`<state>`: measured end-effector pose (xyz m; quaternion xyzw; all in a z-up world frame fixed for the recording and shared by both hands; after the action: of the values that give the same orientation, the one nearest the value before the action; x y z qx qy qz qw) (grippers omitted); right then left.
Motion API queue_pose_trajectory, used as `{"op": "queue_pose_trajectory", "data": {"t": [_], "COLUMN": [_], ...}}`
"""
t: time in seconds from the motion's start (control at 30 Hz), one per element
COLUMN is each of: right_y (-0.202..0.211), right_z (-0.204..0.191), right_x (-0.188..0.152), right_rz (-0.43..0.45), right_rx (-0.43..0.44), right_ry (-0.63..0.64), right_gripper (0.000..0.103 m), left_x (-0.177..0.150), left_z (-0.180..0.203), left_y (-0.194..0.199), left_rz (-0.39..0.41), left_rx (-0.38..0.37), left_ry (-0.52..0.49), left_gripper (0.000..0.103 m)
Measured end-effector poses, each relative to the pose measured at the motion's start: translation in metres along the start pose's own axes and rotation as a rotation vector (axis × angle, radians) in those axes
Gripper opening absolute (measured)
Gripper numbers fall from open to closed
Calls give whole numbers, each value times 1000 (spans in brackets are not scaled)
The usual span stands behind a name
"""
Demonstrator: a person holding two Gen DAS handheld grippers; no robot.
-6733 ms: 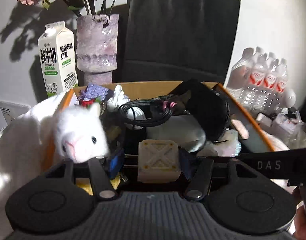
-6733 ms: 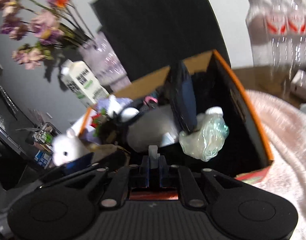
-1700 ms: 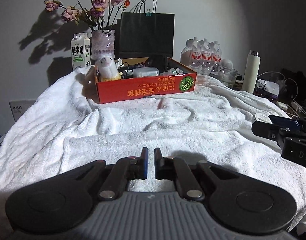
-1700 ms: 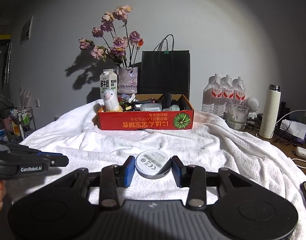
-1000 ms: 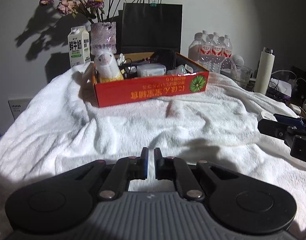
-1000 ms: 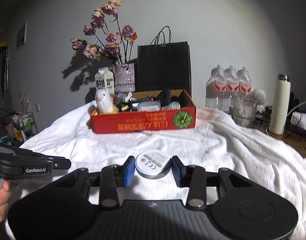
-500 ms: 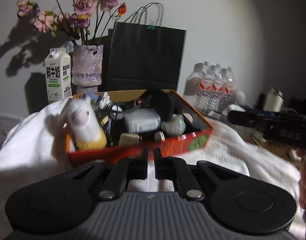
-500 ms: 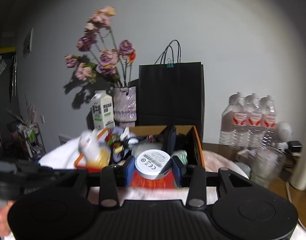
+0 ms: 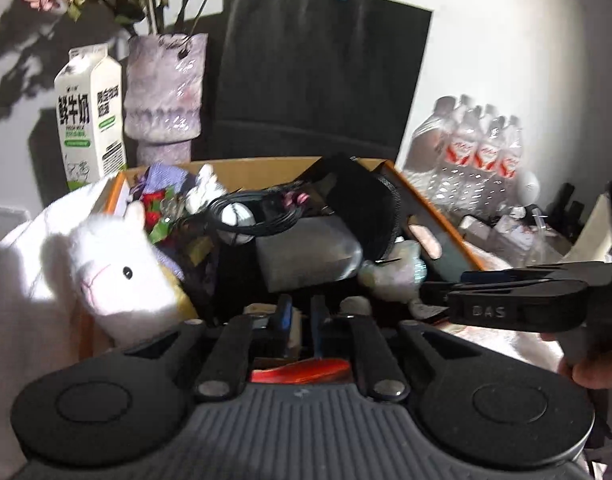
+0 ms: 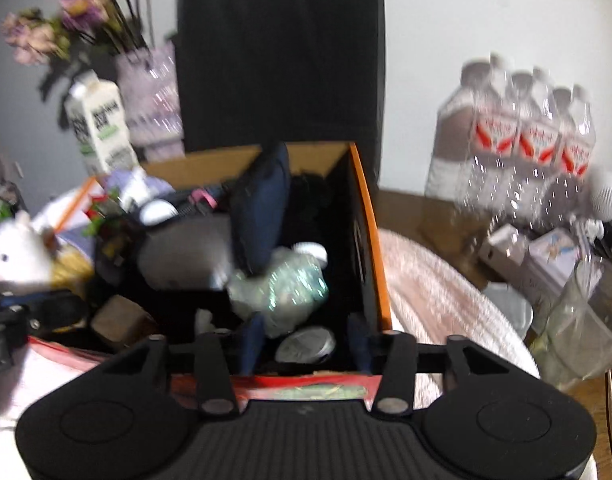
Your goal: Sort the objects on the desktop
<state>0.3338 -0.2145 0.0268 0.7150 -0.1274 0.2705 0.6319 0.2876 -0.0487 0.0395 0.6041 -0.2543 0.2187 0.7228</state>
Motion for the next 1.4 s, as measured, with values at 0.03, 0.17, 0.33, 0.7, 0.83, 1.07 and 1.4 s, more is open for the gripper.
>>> {"op": "queue_pose_trajectory", "data": {"t": [0.03, 0.17, 0.33, 0.7, 0.83, 1.07, 1.4], "right_y": [-1, -4, 13, 66, 87, 125, 183], "right_z": [-1, -5, -13, -53, -64, -78, -79], "right_x": [-1, 1, 0, -17, -29, -70, -178], "right_rz": [4, -41, -17, 58, 91, 143, 239], "right_rx": [4, 41, -10, -9, -17, -1, 42], "right_ry": [-1, -40, -45, 19, 38, 49, -3], "right_gripper": [51, 72, 87, 88, 89, 89, 100], "left_x": [0, 1, 3, -12, -22, -64, -156], "left_z": [-1, -6, -14, -35, -38, -30, 6], "left_y": [-2, -3, 15, 65, 83, 121, 184], "left_rz": [-8, -12, 21, 62, 75, 64, 118], "left_rx": [1, 39, 85, 187, 191, 156, 85], "left_ry": [0, 4, 17, 55, 65, 37, -84], "left_gripper": [37, 93, 103, 103, 103, 103, 103]}}
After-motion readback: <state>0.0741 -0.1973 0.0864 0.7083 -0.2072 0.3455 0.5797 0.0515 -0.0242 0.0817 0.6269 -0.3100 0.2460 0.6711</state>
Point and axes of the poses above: each gripper's, at about its wrist camera, not at the fingertips, and y roughly against the way its jaws point, z to its right, x to its top, the point moved 9 cm from there along -y, roughly the way its jaws point, and after that the axes turned 13 degrees about -z, right-handed, at the moved point
